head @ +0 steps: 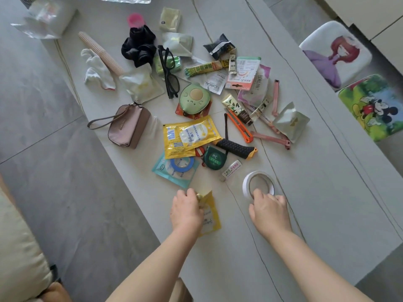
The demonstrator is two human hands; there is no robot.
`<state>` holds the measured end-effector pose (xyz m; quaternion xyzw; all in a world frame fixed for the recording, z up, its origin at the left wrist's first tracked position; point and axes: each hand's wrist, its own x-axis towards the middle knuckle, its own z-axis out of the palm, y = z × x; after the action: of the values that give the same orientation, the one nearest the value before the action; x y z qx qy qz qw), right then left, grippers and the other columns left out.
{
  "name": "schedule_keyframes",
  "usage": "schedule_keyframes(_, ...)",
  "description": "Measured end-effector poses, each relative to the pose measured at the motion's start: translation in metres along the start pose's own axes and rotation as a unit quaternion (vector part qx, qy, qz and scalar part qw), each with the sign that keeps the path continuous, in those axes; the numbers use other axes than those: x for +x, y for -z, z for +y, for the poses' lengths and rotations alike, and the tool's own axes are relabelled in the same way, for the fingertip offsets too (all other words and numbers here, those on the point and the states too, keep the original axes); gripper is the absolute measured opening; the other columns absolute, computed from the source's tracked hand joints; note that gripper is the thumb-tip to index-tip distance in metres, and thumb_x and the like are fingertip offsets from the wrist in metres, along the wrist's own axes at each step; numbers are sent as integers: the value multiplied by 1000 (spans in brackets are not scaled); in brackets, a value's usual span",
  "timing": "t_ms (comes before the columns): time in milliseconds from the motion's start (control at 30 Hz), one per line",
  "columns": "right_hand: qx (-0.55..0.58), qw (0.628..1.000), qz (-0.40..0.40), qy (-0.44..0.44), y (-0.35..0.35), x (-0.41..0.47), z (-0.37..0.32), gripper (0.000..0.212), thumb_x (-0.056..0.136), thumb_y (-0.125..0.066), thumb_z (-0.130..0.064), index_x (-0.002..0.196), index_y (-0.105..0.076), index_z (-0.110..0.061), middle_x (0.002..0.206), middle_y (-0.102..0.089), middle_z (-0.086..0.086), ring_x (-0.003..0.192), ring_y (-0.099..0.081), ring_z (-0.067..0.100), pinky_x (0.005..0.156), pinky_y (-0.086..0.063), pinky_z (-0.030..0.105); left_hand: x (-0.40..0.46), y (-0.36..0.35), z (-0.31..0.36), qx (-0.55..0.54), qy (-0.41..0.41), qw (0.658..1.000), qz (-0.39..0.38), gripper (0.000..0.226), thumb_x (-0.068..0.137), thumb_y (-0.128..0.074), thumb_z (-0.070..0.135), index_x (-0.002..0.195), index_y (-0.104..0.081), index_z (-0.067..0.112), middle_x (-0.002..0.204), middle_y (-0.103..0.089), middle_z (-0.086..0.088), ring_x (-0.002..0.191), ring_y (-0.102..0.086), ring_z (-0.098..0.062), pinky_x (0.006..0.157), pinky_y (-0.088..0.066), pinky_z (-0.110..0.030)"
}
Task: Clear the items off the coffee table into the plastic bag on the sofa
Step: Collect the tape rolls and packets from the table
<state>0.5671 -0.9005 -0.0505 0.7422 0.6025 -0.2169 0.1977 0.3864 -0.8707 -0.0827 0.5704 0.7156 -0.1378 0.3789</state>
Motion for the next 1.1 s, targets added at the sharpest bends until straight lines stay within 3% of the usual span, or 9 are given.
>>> schedule_keyframes(67,25,999,22,15,4,4,0,37,73,-69,-16,108,-57,-10,58,-62,5,58,-60,27,71,-46,37,-2,-1,-14,-49,17,999,-17,23,88,-55,24,106,-47,13,115,-50,-7,109,-48,-26,88,-45,-35)
schedule_keyframes(133,63,997,7,47,12,11,-5,56,91,-47,-19,144,-30,-24,82,-64,9,76,-60,31,76,-45,38,-3,1,-24,-118,43,991,-36,18,86,-57,26,98,-47,16,107,-57,-5,105,-53,-26,82,-46,-35)
schedule_keyframes(200,133,991,15,26,18,22,-12,48,96,-38,-18,142,-34,-33,101,-58,11,91,-57,33,74,-44,36,-5,5,-31,-178,60,981,-48,21,85,-58,25,103,-48,19,102,-60,-1,100,-58,-25,79,-47,-34)
schedule_keyframes(300,205,976,43,-67,17,40,-29,32,96,-40,-22,125,-55,-23,118,-50,11,103,-52,29,77,-45,34,-3,9,-38,-227,53,970,-63,28,85,-60,22,111,-51,19,102,-62,-1,97,-60,-24,81,-50,-34)
schedule_keyframes(433,191,966,62,-164,13,56,-58,50,86,-57,-47,123,-47,-16,122,-43,12,112,-50,30,89,-46,39,2,8,-48,-234,37,969,-63,27,86,-61,20,111,-52,18,99,-59,2,91,-56,-20,74,-43,-28)
schedule_keyframes(533,170,963,74,-195,4,63,-76,51,83,-61,-46,118,-42,-13,122,-42,13,110,-52,30,90,-44,38,4,4,-52,-247,28,967,-61,24,87,-61,19,109,-53,18,97,-59,1,88,-55,-18,74,-43,-27)
schedule_keyframes(800,191,972,39,-130,-13,46,-65,35,90,-44,-5,124,-41,-14,119,-52,17,112,-51,34,90,-42,39,-2,3,-55,-224,29,971,-76,25,88,-59,21,112,-51,22,102,-58,4,95,-56,-18,79,-46,-30)
schedule_keyframes(933,220,970,-45,-89,-13,22,-49,62,86,-47,-1,142,-25,-18,132,-44,14,120,-46,32,93,-42,37,-16,8,-56,-205,46,974,-81,26,88,-56,21,113,-50,22,105,-60,3,95,-58,-18,76,-47,-30)
schedule_keyframes(1100,260,961,-89,-34,0,-17,-41,55,89,-50,-6,139,-33,-23,133,-41,9,115,-50,28,94,-44,34,-47,22,-60,-193,62,977,-67,22,88,-55,23,109,-48,23,100,-58,4,94,-58,-19,78,-51,-34)
